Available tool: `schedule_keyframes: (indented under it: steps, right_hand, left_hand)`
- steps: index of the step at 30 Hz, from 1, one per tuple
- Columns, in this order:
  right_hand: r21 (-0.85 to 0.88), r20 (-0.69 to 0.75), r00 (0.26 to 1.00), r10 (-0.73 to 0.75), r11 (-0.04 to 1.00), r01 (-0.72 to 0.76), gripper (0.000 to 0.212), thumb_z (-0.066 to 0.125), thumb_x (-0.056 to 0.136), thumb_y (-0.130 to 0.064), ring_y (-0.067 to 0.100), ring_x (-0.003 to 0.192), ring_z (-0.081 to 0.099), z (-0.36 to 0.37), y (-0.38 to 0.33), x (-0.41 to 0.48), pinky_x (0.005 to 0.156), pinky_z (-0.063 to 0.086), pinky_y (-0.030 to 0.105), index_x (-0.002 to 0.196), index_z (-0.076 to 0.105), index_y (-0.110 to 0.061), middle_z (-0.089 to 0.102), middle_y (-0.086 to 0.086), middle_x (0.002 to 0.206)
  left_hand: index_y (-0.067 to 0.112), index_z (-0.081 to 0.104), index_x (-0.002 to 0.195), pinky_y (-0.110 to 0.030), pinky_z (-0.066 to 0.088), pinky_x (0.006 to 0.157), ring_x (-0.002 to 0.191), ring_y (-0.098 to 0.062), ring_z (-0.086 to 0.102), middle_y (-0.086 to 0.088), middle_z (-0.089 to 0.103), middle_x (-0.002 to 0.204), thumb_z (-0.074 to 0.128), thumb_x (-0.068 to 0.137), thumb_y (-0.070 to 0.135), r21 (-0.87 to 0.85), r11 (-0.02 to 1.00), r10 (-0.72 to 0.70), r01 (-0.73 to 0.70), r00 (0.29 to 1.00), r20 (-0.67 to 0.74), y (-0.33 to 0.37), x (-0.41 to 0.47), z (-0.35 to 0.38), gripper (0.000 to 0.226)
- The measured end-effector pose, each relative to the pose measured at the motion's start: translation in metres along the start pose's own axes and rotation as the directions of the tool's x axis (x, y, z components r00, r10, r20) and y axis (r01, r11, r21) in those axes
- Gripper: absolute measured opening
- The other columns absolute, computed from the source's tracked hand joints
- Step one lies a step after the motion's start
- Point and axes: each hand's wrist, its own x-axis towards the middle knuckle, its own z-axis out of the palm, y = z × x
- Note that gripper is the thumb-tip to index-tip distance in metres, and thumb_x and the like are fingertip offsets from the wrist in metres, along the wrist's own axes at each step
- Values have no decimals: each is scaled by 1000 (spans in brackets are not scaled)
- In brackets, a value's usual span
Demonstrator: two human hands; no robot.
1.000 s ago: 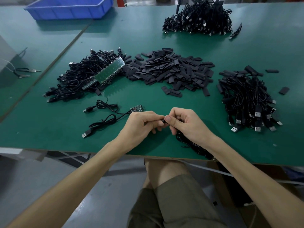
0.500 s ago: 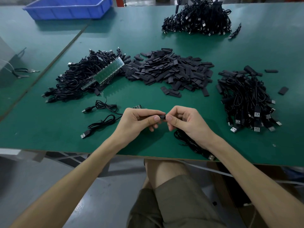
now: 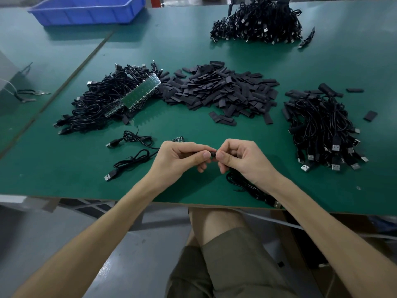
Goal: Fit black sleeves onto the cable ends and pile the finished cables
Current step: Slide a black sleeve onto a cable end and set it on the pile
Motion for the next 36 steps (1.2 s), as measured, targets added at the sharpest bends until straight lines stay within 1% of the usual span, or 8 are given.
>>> schedule_keyframes:
  steps: [11, 15, 18, 20, 24, 29, 32, 36]
  right_hand:
    - [-76, 13, 1000, 7, 997, -6, 19, 66, 91, -29, 9, 60, 61, 1, 1, 0, 70, 49, 21, 80, 62, -14, 68, -1, 62]
    - [-144, 19, 1000, 18, 990, -15, 21, 65, 99, -15, 14, 63, 59, -2, 4, 1, 71, 46, 32, 79, 60, -18, 69, -1, 63]
    - [-170, 20, 1000, 21, 985, -18, 22, 65, 100, -12, 19, 65, 58, -2, 5, 1, 71, 45, 38, 79, 60, -18, 69, -1, 63]
    - [-160, 22, 1000, 19, 987, -15, 20, 66, 99, -18, 18, 65, 59, -1, 4, 2, 70, 45, 36, 80, 60, -17, 69, -1, 63]
    - [-66, 3, 1000, 7, 998, -7, 19, 64, 92, -29, 9, 62, 61, -1, 1, 2, 67, 48, 19, 83, 61, -12, 67, -3, 63]
    - [10, 17, 1000, -4, 1000, 4, 17, 64, 91, -26, 8, 61, 60, -4, 4, 3, 67, 48, 18, 84, 62, -10, 65, -3, 64]
    - [35, 16, 1000, -1, 999, 1, 16, 65, 90, -25, 8, 60, 60, -4, 4, 3, 66, 48, 17, 83, 62, -11, 66, -3, 64]
    - [46, 21, 1000, 7, 999, -8, 16, 66, 89, -23, 9, 60, 60, -5, 6, 4, 65, 49, 18, 83, 62, -9, 65, -1, 66]
  left_hand:
    - [-5, 73, 113, -28, 56, 71, 66, -18, 65, -6, 73, 79, 68, 91, -4, 6, 1000, 14, -14, 999, 34, -2, 0, -1, 23]
    - [-7, 72, 112, -27, 55, 71, 66, -18, 65, -4, 73, 79, 68, 91, -5, 19, 1000, 17, -18, 998, 52, -2, 0, 1, 22]
    - [-7, 72, 112, -26, 56, 70, 66, -17, 65, -3, 74, 78, 67, 91, -5, 12, 1000, 9, -9, 998, 57, -4, 0, 0, 22]
    - [-6, 73, 112, -26, 57, 71, 66, -17, 67, -7, 75, 78, 68, 90, -4, -2, 1000, 4, -4, 999, 52, -5, 0, 0, 22]
    - [1, 75, 110, -27, 58, 72, 74, -22, 72, -18, 76, 88, 73, 87, 7, -140, 988, -58, 61, 998, 25, -4, 0, -1, 24]
    - [1, 71, 121, -29, 57, 78, 94, -30, 73, -22, 74, 107, 69, 91, 23, -342, 928, -78, 147, 975, 208, -7, 1, -13, 38]
    - [1, 68, 126, -31, 57, 83, 99, -31, 72, -22, 73, 113, 65, 93, 29, -378, 910, -61, 168, 958, 279, -9, 2, -15, 44]
    - [-1, 67, 127, -30, 56, 84, 100, -32, 72, -24, 72, 113, 65, 94, 29, -376, 908, -62, 183, 948, 311, -10, 4, -17, 45]
